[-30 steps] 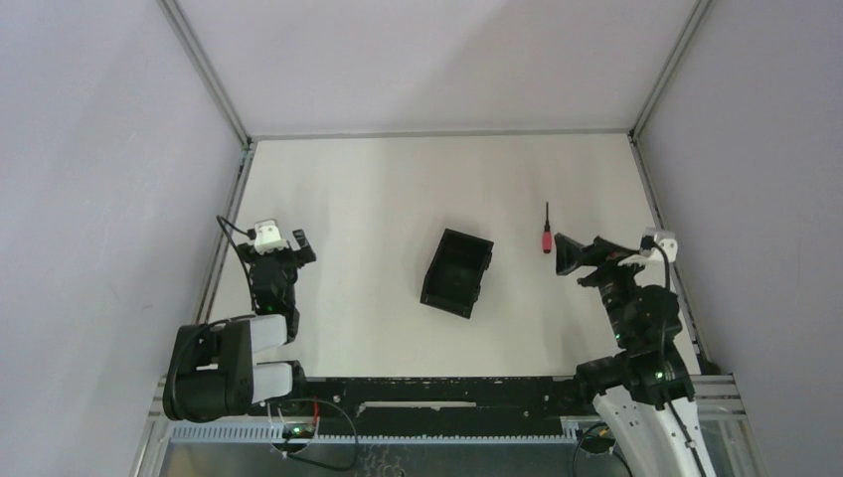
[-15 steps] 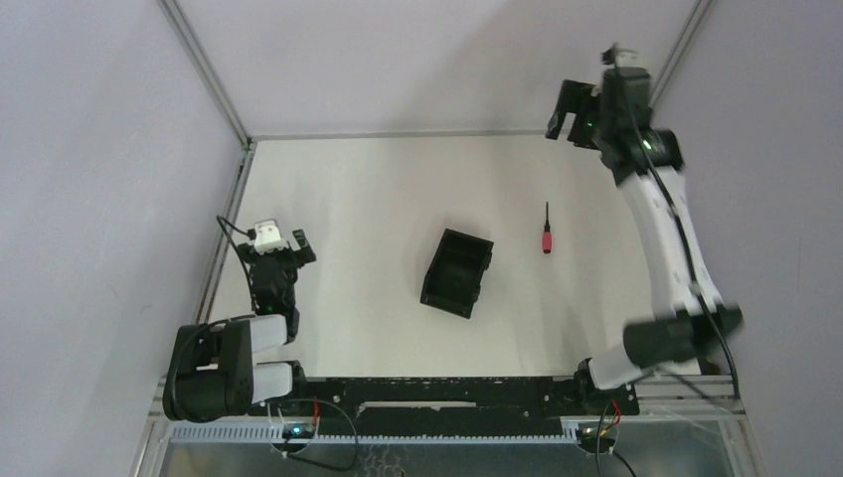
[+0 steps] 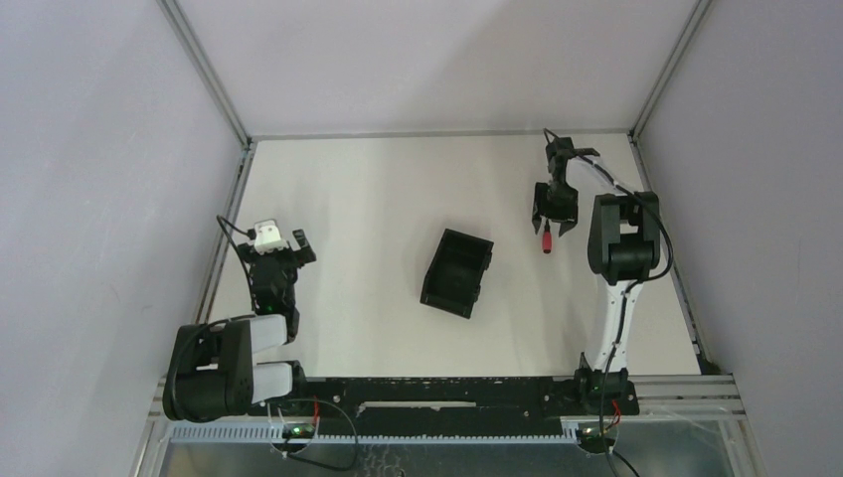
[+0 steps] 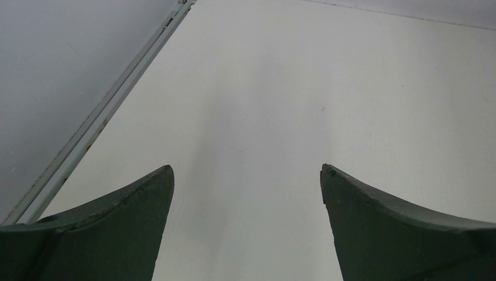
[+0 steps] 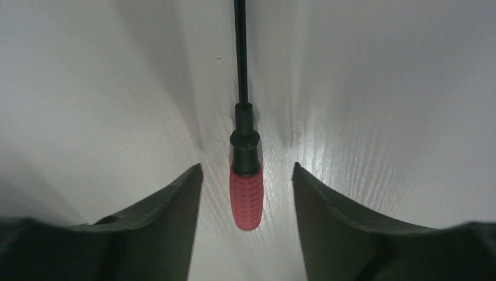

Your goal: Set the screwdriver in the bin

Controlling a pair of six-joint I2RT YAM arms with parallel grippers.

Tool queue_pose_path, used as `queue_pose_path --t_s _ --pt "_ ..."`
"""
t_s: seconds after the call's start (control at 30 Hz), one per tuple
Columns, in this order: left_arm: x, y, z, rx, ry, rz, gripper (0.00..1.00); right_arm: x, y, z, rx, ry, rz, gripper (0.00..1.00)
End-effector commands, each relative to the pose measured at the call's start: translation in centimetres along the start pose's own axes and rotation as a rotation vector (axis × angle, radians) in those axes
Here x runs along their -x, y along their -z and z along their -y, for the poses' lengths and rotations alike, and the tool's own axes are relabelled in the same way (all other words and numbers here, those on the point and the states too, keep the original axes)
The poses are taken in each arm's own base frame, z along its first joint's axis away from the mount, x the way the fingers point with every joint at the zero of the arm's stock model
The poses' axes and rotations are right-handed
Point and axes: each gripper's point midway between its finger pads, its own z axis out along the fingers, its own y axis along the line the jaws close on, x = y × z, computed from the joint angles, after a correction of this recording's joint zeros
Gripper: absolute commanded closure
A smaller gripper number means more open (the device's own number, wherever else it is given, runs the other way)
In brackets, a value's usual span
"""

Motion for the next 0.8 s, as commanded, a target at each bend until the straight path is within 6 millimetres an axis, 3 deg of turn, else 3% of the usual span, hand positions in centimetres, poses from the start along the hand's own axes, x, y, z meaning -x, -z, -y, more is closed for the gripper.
queue_pose_path --t_s 0.0,0.1,0.13,0.17,0.23,0.33,0.4,0.5,0.63,0.77 --pt "2.8 -1.0 0.4 -0.005 -0.003 0.079 0.00 1.4 -1.4 0.0 -0.002 0.013 0.044 0.50" --pt "2.8 -1.0 0.4 -0.005 -0.003 0.080 0.00 1.5 -1.7 0.7 -0.045 0.023 0.046 0.76" --pt "2.8 -1.0 0.4 -0.005 -0.004 0.080 0.00 1.7 -1.3 0.9 -0.056 0.029 0.051 0.93" --pt "2.8 -1.0 0.4 -0.005 -0.003 0.080 0.00 1.9 -0.6 1.2 -0.070 0.035 0.058 1.00" --pt "2.9 -1.0 0.4 -0.006 -0.003 0.081 0.00 2.3 1.7 1.7 -0.095 0.043 0.074 1.00" --pt "2.8 -1.0 0.4 -0.004 -0.004 0.079 0.00 2.6 7.2 2.5 -0.117 0.033 0.117 1.00" --pt "2.9 -1.0 0.4 -0.006 -0.004 0.080 0.00 2.2 11.5 2.8 -0.113 0.018 0.151 1.00" --pt "2.8 -1.0 0.4 -0.005 -0.003 0.079 0.00 0.9 16.0 3.3 -0.112 -0.007 0.173 1.00" --pt "2.9 -1.0 0.4 -0.005 -0.003 0.080 0.00 -1.1 18.9 3.9 -0.132 -0.051 0.183 1.00" --pt "2.9 -1.0 0.4 -0.004 -0.003 0.080 0.00 -2.6 19.5 3.1 -0.135 -0.055 0.193 1.00"
